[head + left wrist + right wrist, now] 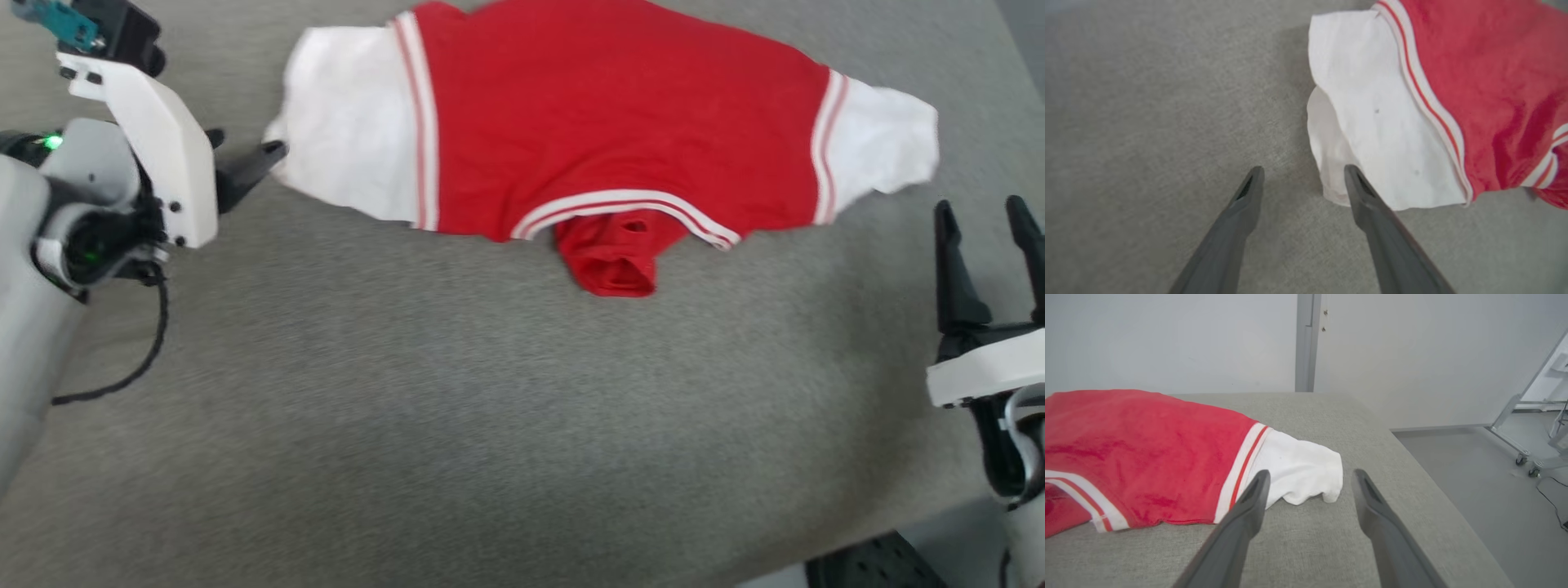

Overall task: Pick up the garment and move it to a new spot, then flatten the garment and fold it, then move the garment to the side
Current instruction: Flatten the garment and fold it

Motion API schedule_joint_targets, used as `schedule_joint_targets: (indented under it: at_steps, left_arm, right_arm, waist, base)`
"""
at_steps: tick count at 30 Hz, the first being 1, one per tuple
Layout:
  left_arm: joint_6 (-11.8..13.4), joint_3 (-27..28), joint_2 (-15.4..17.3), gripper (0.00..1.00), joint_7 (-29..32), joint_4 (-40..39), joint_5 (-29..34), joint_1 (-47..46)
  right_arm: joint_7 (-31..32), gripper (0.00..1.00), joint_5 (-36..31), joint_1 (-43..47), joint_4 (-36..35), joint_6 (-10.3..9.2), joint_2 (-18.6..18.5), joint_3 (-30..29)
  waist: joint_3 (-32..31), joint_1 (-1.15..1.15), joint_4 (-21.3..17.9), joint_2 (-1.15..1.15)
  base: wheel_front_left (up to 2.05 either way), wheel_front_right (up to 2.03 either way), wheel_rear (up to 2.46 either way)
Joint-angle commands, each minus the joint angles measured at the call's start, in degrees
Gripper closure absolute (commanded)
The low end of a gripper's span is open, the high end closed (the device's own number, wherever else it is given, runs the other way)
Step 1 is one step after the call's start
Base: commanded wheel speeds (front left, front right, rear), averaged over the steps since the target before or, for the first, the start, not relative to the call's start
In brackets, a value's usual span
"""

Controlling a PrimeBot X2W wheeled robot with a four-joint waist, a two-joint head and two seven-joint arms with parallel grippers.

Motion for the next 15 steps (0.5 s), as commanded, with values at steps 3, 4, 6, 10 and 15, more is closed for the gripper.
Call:
schedule_joint_targets:
  at_steps: [3, 4, 6, 10, 15]
  left_arm:
    - [0.06, -1.24, -0.64, 0.0, 7.6, 5.22, -3.91, -2.91]
    - [0.06, -1.09, -1.39, 0.0, 8.9, 6.03, -5.65, -2.46]
    - [0.06, -1.22, -2.32, 0.0, 10.83, 6.57, -7.57, -2.01]
    - [0.06, -1.74, -2.4, 1.0, 9.85, 6.47, -8.88, -1.74]
    - [0.06, -0.14, -2.24, 1.0, 5.74, 5.83, -10.97, -0.83]
  right_arm:
    - [-0.26, 0.0, -1.47, 1.2, -2.52, -0.02, 2.5, -0.62]
    - [-0.27, 0.0, -1.67, 1.44, -2.82, -0.02, 2.81, -0.75]
    - [-0.17, 0.0, -1.85, 1.75, -3.37, -0.02, 3.15, -1.16]
    - [0.4, 0.0, -2.37, 1.85, -4.32, -0.02, 3.33, -2.17]
    - [1.13, 0.0, -3.06, 2.62, -5.6, -0.02, 2.75, -3.04]
  waist:
    - [3.04, 0.0, -4.19, 0.0]
    - [3.12, 0.0, -4.31, 0.0]
    - [3.26, 0.0, -4.35, 0.0]
    - [3.02, 0.0, -3.06, 0.0]
    - [1.53, 0.0, -0.2, 0.0]
  base:
    - [0.0, 0.0, 0.0]
    - [0.0, 0.0, 0.0]
    - [0.0, 0.0, 0.0]
    - [0.0, 0.0, 0.0]
    - [0.0, 0.0, 0.0]
